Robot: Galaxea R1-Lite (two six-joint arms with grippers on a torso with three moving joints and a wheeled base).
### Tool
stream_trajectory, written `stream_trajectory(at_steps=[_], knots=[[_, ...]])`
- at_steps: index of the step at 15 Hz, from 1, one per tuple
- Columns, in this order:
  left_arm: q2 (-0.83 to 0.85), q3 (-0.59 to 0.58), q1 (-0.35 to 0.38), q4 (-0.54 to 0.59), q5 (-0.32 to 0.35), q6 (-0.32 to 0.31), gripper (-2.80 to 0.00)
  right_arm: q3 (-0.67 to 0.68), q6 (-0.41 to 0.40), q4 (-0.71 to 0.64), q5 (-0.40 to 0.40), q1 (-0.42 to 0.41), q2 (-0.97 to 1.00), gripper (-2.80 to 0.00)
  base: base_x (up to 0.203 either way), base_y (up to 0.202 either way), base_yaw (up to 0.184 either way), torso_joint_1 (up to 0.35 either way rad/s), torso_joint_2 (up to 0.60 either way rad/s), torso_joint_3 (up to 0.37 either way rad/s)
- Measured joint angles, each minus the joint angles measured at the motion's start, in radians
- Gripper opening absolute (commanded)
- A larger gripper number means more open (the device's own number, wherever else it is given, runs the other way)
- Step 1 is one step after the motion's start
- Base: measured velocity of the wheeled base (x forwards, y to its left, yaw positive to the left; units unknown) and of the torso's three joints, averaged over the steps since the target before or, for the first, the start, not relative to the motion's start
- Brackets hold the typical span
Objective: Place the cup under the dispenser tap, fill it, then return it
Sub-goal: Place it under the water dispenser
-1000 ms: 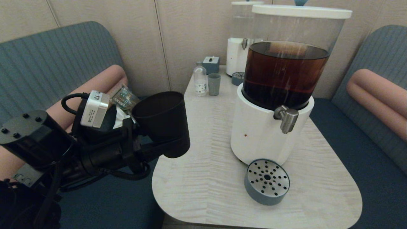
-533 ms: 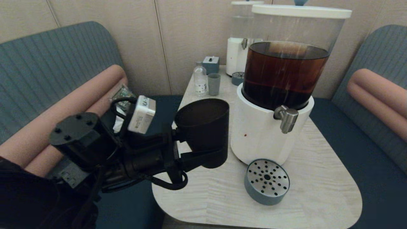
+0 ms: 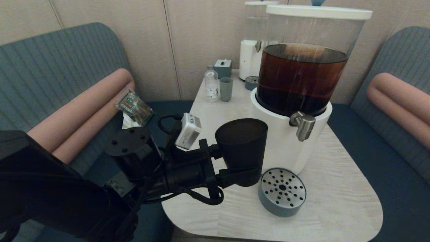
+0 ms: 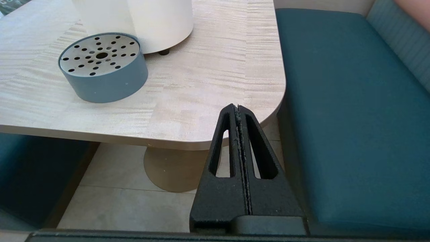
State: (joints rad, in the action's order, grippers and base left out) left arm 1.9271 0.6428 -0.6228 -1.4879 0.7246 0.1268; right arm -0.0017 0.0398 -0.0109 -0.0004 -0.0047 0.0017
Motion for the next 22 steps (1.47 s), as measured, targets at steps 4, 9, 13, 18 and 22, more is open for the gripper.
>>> stream_trajectory(at_steps=[4, 9, 13, 18, 22], knots=[[0.056, 0.024, -0.033, -0.031, 0.002, 0.011, -2.80, 0.000, 0.000, 0.000, 0.000, 0.000, 0.000, -2.80, 0.000, 0.000, 0.000, 0.000, 0.00, 0.000], [0.156, 0.089, -0.056, -0.034, 0.000, -0.002, -2.80, 0.000, 0.000, 0.000, -0.001, 0.000, 0.000, -2.80, 0.000, 0.000, 0.000, 0.000, 0.00, 0.000], [0.234, 0.191, -0.070, -0.034, -0.009, -0.002, -2.80, 0.000, 0.000, 0.000, -0.001, 0.000, 0.000, -2.80, 0.000, 0.000, 0.000, 0.000, 0.00, 0.000], [0.300, 0.284, -0.090, -0.034, -0.014, 0.007, -2.80, 0.000, 0.000, 0.000, 0.000, 0.000, 0.000, -2.80, 0.000, 0.000, 0.000, 0.000, 0.00, 0.000], [0.338, 0.299, -0.093, -0.034, -0.013, 0.006, -2.80, 0.000, 0.000, 0.000, 0.000, 0.000, 0.000, -2.80, 0.000, 0.000, 0.000, 0.000, 0.00, 0.000]])
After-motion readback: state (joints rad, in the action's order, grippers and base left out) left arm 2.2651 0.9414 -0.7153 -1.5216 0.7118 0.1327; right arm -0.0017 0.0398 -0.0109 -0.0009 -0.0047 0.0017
